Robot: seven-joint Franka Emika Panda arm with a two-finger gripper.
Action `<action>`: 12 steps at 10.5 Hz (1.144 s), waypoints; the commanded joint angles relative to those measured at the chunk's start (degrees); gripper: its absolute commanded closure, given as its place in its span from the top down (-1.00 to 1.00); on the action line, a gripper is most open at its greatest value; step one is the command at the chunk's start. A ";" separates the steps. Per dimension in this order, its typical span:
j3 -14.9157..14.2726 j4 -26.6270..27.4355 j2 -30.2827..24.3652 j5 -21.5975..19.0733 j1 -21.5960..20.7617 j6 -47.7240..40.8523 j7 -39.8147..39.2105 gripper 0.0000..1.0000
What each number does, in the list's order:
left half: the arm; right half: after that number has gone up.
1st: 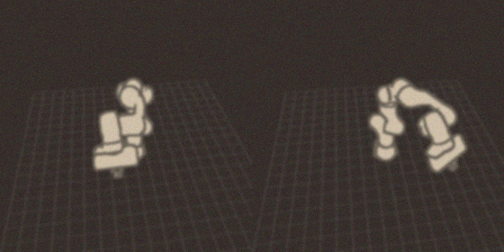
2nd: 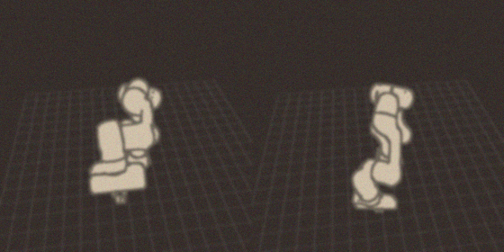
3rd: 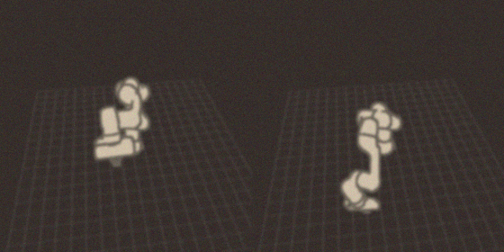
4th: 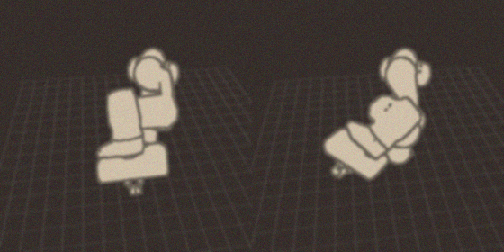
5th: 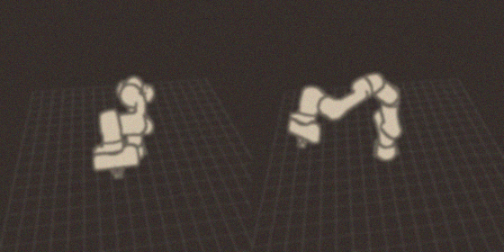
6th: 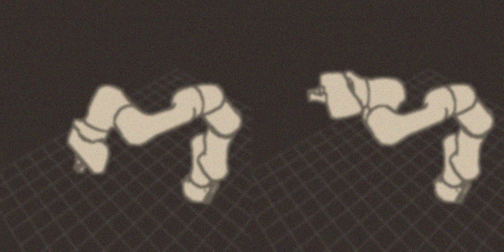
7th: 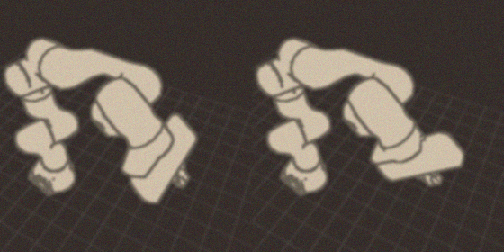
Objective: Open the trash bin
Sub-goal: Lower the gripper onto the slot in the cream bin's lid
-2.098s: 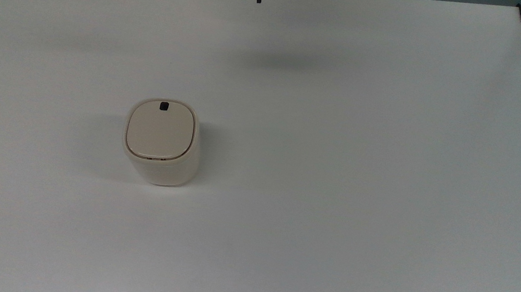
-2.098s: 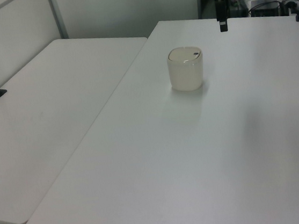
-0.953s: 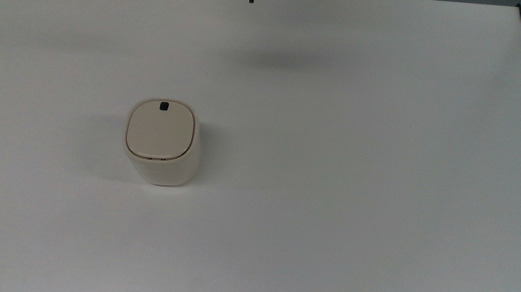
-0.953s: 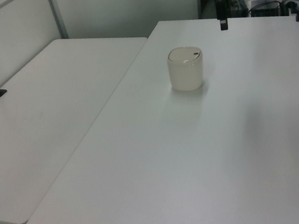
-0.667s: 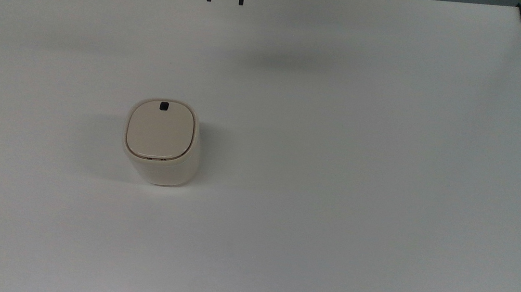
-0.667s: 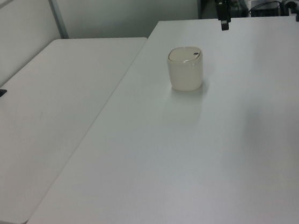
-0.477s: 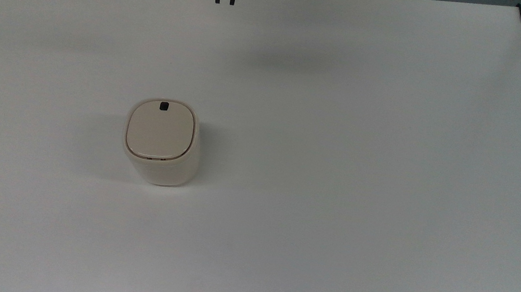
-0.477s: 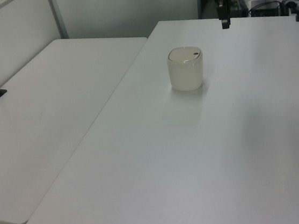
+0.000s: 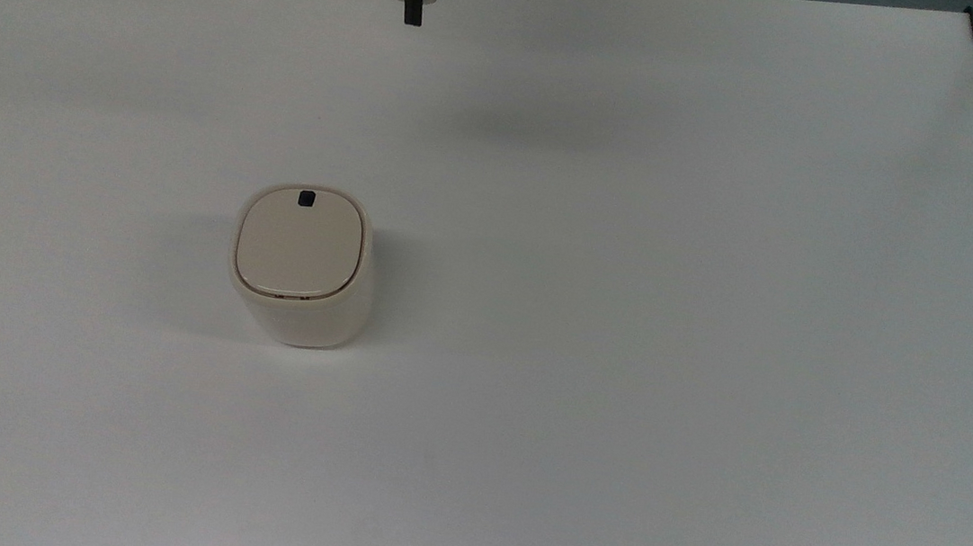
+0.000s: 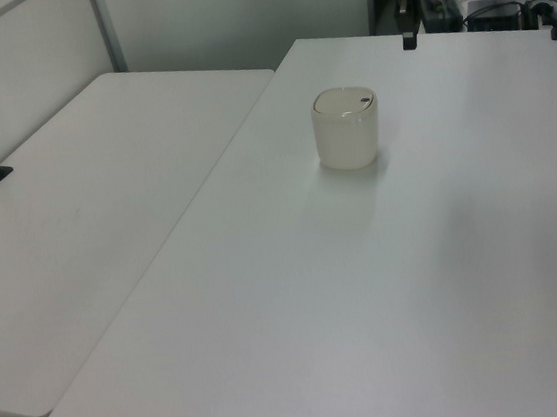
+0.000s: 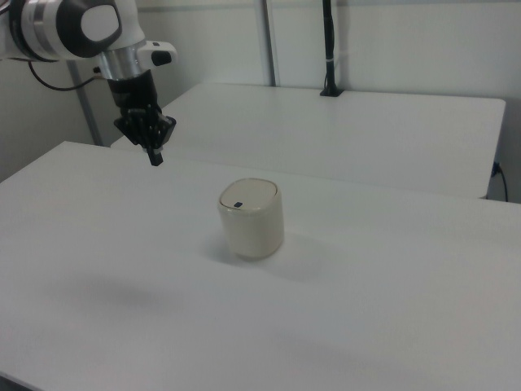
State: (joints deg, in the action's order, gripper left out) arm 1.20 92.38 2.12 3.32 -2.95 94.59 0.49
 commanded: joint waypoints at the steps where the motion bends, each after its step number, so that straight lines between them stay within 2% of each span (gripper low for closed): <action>1: -0.50 0.87 3.14 0.72 1.89 8.56 0.30 -1.00; 4: -0.41 0.87 8.15 0.64 4.52 17.44 0.39 -1.00; 7: -0.93 0.87 14.30 0.46 5.06 25.35 2.05 -1.00; 12: -1.81 0.87 15.46 0.28 5.94 27.15 2.41 -1.00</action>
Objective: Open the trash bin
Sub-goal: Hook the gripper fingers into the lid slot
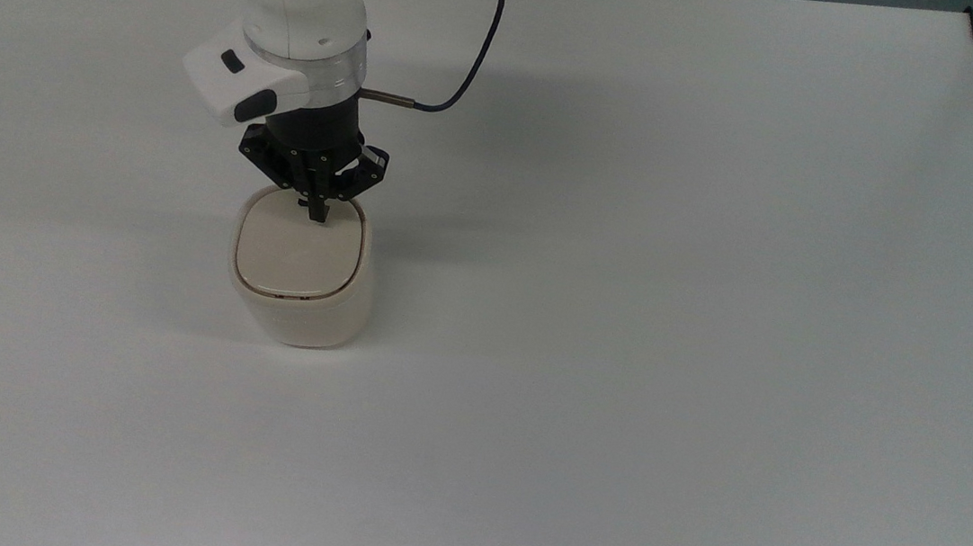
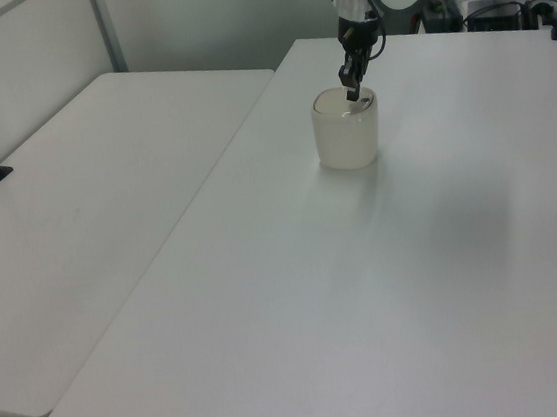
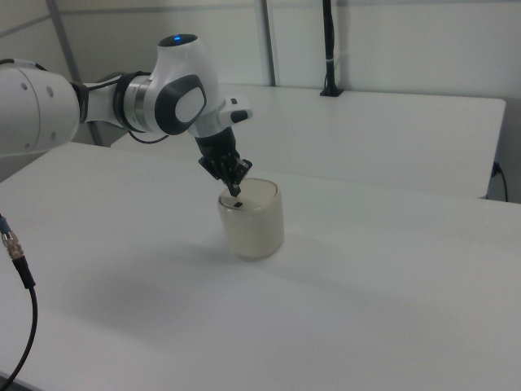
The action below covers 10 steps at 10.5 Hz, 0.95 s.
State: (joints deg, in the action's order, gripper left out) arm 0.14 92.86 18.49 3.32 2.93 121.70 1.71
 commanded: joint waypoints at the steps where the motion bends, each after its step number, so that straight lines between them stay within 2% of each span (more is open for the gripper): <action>1: -1.27 0.48 -0.91 0.28 0.41 -0.06 1.10 -1.00; 8: -1.37 1.01 0.41 0.55 0.50 -0.85 1.01 -0.97; 10: -1.37 0.40 -0.47 0.55 0.50 -4.44 0.75 -0.96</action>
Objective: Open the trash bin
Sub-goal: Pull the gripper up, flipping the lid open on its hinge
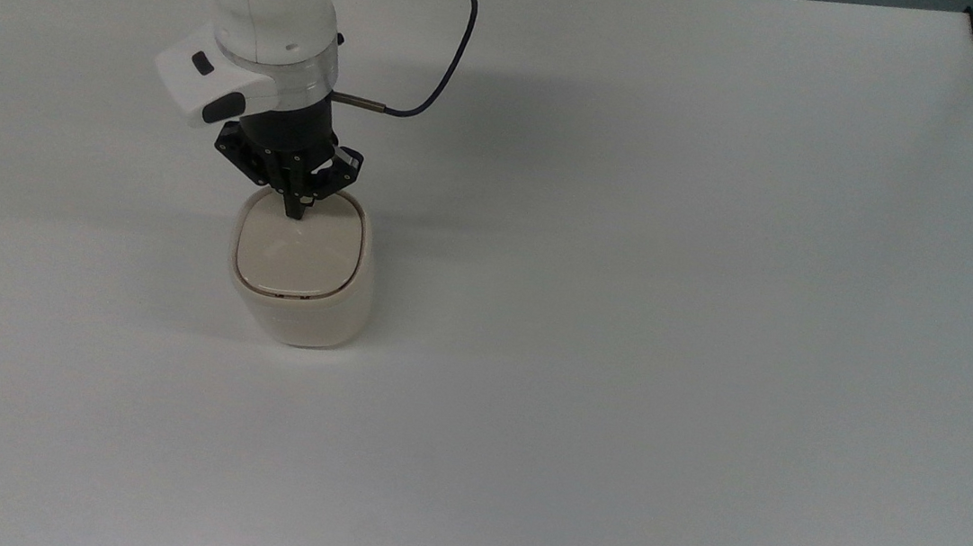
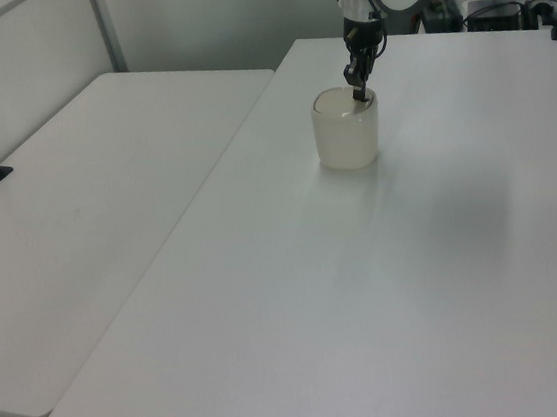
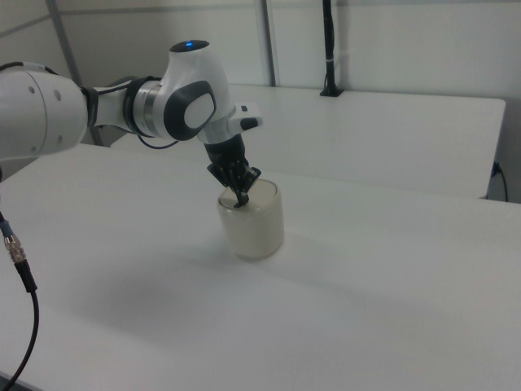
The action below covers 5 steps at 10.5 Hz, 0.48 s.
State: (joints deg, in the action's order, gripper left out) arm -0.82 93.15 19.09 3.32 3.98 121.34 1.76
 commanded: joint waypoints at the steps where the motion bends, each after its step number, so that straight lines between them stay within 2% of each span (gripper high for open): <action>1: -0.41 -0.51 -3.25 0.46 -0.56 -6.18 0.87 -0.93; 5: 0.99 -1.04 -12.13 0.81 -3.00 -18.03 0.96 -0.81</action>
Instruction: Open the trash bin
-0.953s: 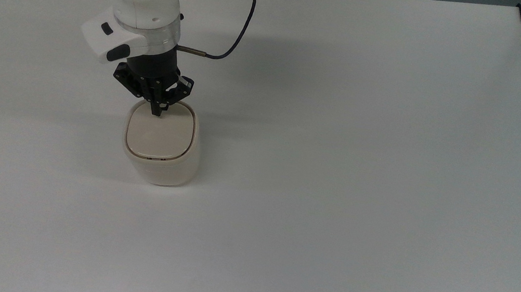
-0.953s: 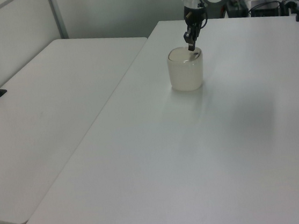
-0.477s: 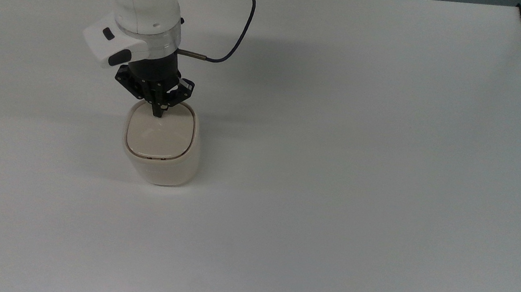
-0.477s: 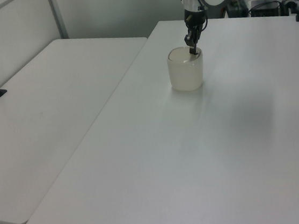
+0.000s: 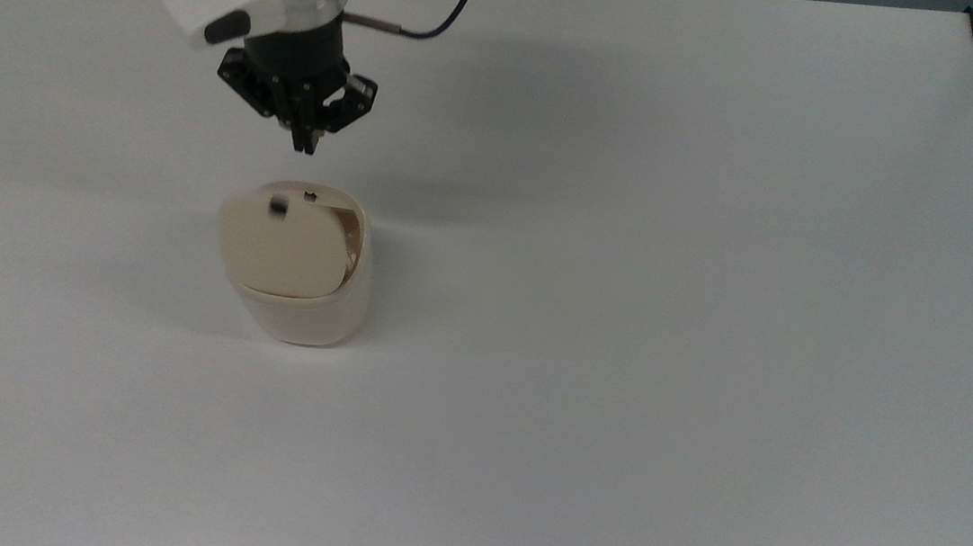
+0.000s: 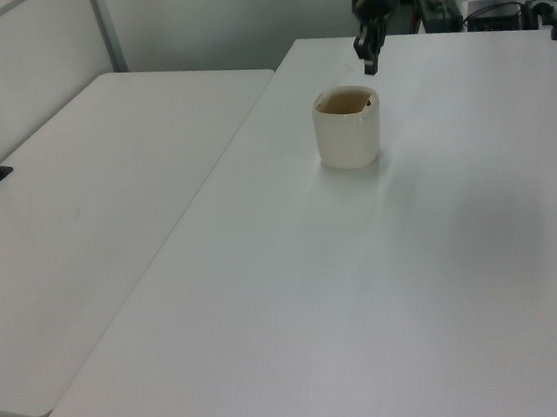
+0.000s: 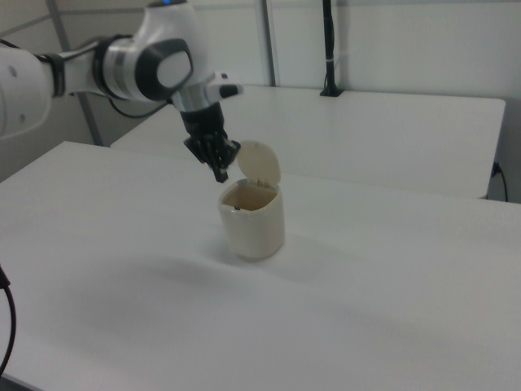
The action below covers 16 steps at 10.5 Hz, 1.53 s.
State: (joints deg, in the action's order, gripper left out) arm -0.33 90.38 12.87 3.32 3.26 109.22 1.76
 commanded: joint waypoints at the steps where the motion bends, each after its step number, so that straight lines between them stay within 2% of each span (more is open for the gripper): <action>1: 0.51 1.99 -7.93 0.81 -3.77 -9.08 0.96 -0.79; 3: 0.60 2.26 -11.88 0.73 -6.49 -13.58 0.96 -0.79; 5: 0.60 2.87 -13.31 0.72 -8.08 -16.75 0.44 -0.61; 7: 0.60 3.75 -13.92 0.72 -8.09 -17.38 0.26 -0.06; 8: 0.60 3.84 -14.01 0.64 -8.09 -17.55 0.17 0.36; 9: 0.51 3.84 -14.01 0.72 -8.09 -17.55 0.17 0.92; 10: 0.51 3.67 -14.01 0.81 -8.09 -17.47 0.17 1.00; 16: 0.51 3.58 -14.19 1.60 -7.74 -17.20 0.26 1.00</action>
State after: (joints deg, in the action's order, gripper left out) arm 0.26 92.60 0.33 3.63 -4.47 92.36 1.77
